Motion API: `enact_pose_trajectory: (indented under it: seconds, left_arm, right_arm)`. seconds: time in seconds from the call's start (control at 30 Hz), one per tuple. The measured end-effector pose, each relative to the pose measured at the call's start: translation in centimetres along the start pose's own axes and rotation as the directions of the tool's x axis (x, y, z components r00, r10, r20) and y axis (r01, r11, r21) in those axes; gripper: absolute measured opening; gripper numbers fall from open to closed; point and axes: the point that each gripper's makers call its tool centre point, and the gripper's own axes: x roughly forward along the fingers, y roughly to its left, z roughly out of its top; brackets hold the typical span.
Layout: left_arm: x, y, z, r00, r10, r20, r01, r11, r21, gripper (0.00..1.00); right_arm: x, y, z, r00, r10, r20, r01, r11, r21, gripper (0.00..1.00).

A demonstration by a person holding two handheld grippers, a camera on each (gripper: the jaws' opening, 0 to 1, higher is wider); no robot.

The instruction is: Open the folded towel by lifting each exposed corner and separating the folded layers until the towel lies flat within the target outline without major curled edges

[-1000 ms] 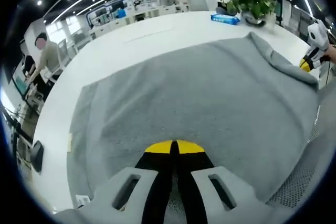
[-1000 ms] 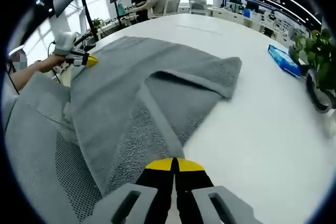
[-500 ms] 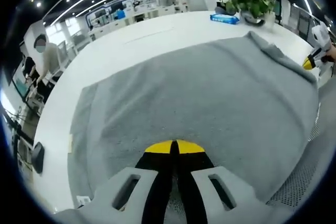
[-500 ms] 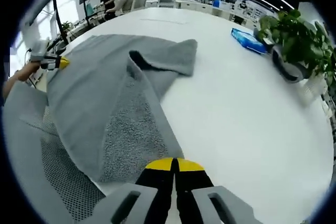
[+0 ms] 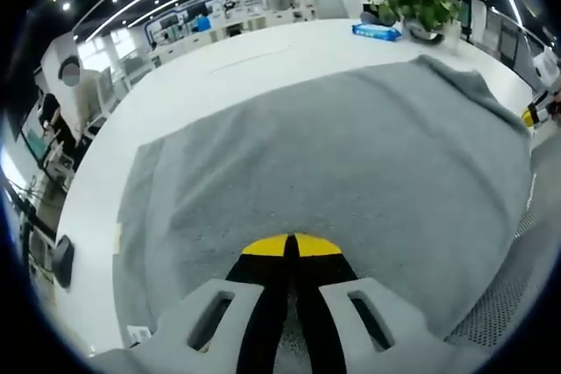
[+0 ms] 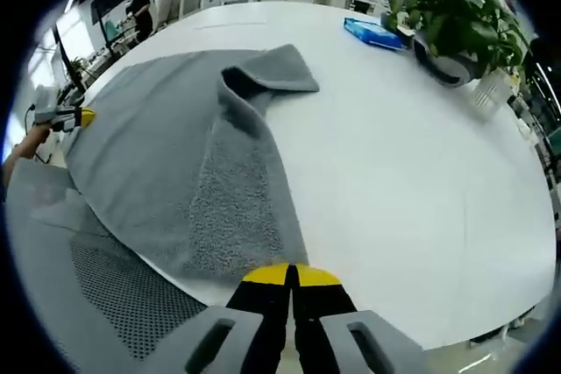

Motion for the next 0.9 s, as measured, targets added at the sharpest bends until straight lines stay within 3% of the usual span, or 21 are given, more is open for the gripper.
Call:
enact_pose_trajectory:
  seconds: [0.27,0.57,0.63,0.67,0.73,0.8,0.87,0.9]
  left_arm:
    - [0.0,-0.1,0.1,1.0,-0.003,-0.003,0.003,1.0,0.001,0.0]
    - [0.0,-0.1,0.1,1.0,-0.002,0.001,0.002,1.0,-0.003,0.0]
    - [0.1,0.0,0.1,1.0,-0.003,0.003,0.003,1.0,-0.007,0.0]
    - [0.1,0.1,0.1,1.0,-0.005,0.003,0.005,1.0,-0.011,0.0]
    - [0.1,0.1,0.1,1.0,-0.012,0.001,0.012,1.0,-0.015,0.01]
    - [0.0,0.2,0.1,1.0,-0.015,-0.007,0.014,0.999,-0.044,0.02]
    - [-0.3,0.1,0.2,1.0,-0.021,-0.012,0.02,0.997,-0.075,0.07]
    - [-0.6,-0.6,0.4,0.998,-0.056,-0.002,0.056,0.994,-0.098,0.12]
  right_arm:
    - [-0.9,-0.4,-1.7,1.0,-0.02,-0.018,0.021,0.998,0.053,0.0]
    - [-1.1,-0.5,-2.1,0.998,-0.011,-0.057,0.016,0.996,0.087,0.0]
    - [-1.1,-0.5,-2.1,0.998,-0.003,-0.062,0.007,0.998,0.061,0.0]
    - [-1.3,-0.2,-1.9,0.999,0.01,-0.048,-0.007,0.998,0.066,0.0]
    - [-1.6,0.5,-0.1,0.998,0.054,0.046,-0.058,0.993,0.102,0.0]
    - [-1.9,0.7,1.5,0.993,0.055,0.104,-0.065,0.994,0.091,0.02]
    - [-2.0,1.4,3.1,0.987,0.065,0.145,-0.071,0.997,0.034,0.03]
    - [-2.0,2.0,4.2,0.983,0.069,0.17,-0.071,0.997,0.009,0.04]
